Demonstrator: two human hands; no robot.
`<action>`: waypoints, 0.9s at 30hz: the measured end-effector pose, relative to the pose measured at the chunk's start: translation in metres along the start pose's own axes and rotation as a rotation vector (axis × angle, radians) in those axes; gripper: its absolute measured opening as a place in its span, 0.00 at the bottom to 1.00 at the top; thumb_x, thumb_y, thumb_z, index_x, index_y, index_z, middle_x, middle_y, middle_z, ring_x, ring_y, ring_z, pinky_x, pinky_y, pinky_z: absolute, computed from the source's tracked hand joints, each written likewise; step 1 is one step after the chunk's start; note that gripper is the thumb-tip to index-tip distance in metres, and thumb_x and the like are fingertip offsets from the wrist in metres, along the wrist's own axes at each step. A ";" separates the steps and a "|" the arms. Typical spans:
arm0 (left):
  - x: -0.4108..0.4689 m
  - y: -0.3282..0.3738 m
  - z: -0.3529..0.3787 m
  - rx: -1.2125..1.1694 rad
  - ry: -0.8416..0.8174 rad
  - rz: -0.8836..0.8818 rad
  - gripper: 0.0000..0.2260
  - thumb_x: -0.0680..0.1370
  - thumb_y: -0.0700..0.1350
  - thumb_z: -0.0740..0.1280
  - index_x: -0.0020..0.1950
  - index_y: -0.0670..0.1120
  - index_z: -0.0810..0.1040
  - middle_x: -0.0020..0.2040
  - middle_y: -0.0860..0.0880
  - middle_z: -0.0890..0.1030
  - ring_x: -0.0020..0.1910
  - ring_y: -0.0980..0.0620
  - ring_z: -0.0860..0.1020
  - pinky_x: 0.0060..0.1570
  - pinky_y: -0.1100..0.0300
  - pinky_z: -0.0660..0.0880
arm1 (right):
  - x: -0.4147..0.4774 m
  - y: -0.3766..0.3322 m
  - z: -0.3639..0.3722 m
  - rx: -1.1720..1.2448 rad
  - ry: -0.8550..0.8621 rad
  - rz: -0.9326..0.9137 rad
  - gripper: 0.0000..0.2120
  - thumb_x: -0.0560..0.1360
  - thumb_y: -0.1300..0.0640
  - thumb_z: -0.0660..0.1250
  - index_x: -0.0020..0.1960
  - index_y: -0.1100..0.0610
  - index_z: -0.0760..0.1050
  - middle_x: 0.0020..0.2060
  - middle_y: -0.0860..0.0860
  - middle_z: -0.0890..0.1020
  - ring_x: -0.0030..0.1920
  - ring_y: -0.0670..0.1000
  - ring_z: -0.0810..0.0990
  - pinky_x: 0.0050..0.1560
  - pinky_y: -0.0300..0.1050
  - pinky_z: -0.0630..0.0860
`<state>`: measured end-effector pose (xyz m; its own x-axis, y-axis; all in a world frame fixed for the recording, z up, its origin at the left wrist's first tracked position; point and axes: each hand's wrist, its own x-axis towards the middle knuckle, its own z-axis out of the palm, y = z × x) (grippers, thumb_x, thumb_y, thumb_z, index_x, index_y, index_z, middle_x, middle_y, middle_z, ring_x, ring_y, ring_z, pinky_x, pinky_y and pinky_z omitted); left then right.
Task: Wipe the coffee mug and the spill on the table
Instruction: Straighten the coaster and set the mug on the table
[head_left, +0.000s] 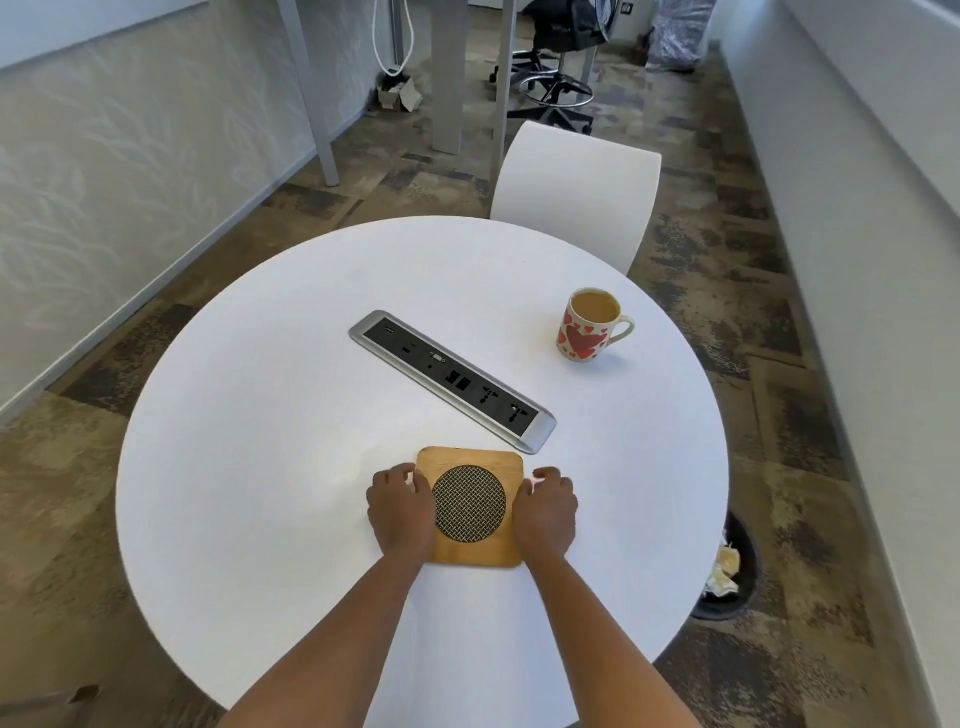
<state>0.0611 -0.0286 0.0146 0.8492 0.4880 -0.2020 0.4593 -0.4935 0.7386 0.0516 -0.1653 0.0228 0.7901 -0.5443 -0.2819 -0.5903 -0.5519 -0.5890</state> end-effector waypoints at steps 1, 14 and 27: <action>0.002 0.006 0.000 0.009 0.003 0.048 0.10 0.78 0.41 0.60 0.56 0.42 0.77 0.58 0.42 0.75 0.59 0.42 0.70 0.57 0.51 0.66 | 0.007 -0.004 -0.005 0.017 0.026 -0.024 0.12 0.79 0.56 0.57 0.61 0.57 0.71 0.57 0.55 0.74 0.59 0.56 0.72 0.52 0.50 0.72; 0.065 0.143 0.050 -0.135 -0.255 0.501 0.14 0.77 0.42 0.64 0.62 0.46 0.73 0.61 0.47 0.73 0.61 0.48 0.71 0.60 0.54 0.70 | 0.160 -0.070 -0.101 0.231 0.252 -0.149 0.13 0.79 0.56 0.60 0.60 0.60 0.72 0.58 0.59 0.76 0.58 0.58 0.75 0.57 0.51 0.72; 0.113 0.212 0.135 -0.115 -0.496 0.515 0.27 0.72 0.45 0.71 0.69 0.46 0.65 0.68 0.47 0.69 0.67 0.47 0.67 0.66 0.47 0.65 | 0.257 -0.060 -0.099 0.162 0.200 -0.098 0.16 0.81 0.52 0.55 0.62 0.60 0.71 0.60 0.62 0.73 0.60 0.61 0.72 0.59 0.53 0.70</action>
<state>0.2900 -0.1750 0.0619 0.9812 -0.1841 -0.0582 -0.0383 -0.4809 0.8759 0.2734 -0.3342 0.0604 0.7843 -0.6162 -0.0719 -0.4657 -0.5083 -0.7244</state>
